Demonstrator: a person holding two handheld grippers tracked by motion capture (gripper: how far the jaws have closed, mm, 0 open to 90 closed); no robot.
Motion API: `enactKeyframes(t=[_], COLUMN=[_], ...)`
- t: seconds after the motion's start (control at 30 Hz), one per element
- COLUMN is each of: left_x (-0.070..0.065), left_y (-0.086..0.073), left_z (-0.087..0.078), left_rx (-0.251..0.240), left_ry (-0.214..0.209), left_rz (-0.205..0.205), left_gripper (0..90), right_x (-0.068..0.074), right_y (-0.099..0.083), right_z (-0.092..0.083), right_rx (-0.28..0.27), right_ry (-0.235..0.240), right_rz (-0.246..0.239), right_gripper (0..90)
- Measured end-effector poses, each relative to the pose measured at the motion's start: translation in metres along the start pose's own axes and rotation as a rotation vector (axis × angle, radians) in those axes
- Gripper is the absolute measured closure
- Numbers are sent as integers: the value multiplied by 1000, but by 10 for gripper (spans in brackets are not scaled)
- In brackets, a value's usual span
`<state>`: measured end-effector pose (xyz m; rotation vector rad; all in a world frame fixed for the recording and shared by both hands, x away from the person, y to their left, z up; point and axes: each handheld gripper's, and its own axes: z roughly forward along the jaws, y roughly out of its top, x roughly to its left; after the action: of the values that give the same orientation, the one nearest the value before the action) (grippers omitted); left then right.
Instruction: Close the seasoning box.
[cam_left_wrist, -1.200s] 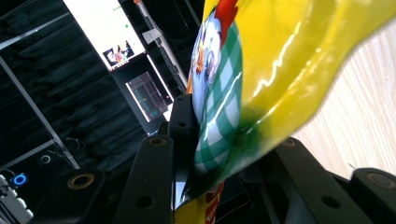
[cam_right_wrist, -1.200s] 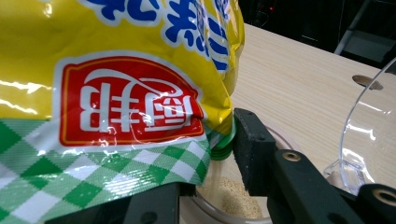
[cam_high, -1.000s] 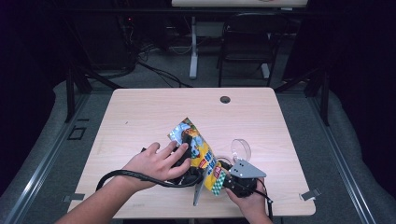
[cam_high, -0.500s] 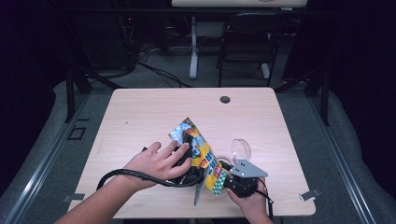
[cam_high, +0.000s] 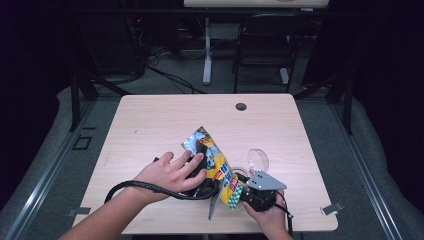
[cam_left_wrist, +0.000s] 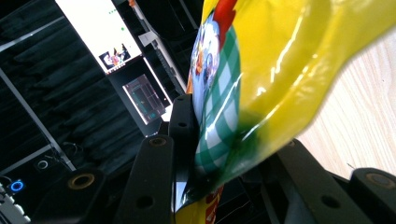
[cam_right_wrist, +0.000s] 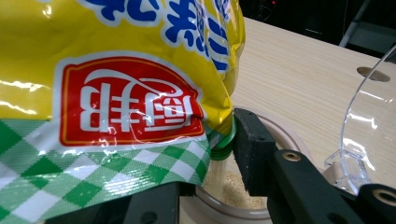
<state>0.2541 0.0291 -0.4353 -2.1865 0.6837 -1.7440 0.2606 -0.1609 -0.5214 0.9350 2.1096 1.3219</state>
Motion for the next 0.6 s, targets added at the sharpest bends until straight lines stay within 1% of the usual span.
enactKeyframes(t=[0.23,0.37,0.43,0.47,0.5,0.57,0.6], left_x=[1,0,1,2,2,3,3], left_y=[0,0,0,0,0,1,1], left_z=[-1,0,-1,0,0,-1,-1], left_rx=[5,-11,-3,-4,-12,-5,-8], left_ry=[0,7,6,6,17,17,17], left_rz=[7,-16,-8,-5,-10,1,-1], left_gripper=[720,721,722,721,722,722,721], right_x=[0,0,0,0,-1,-1,-1], right_y=[0,0,0,0,0,0,0], right_z=[0,-1,-1,-1,-1,-1,-1], right_rx=[-2,-2,-2,-7,-8,-9,-10], right_ry=[2,1,1,1,1,0,1], right_rz=[5,6,6,10,10,7,8], right_gripper=[712,712,712,712,712,712,712])
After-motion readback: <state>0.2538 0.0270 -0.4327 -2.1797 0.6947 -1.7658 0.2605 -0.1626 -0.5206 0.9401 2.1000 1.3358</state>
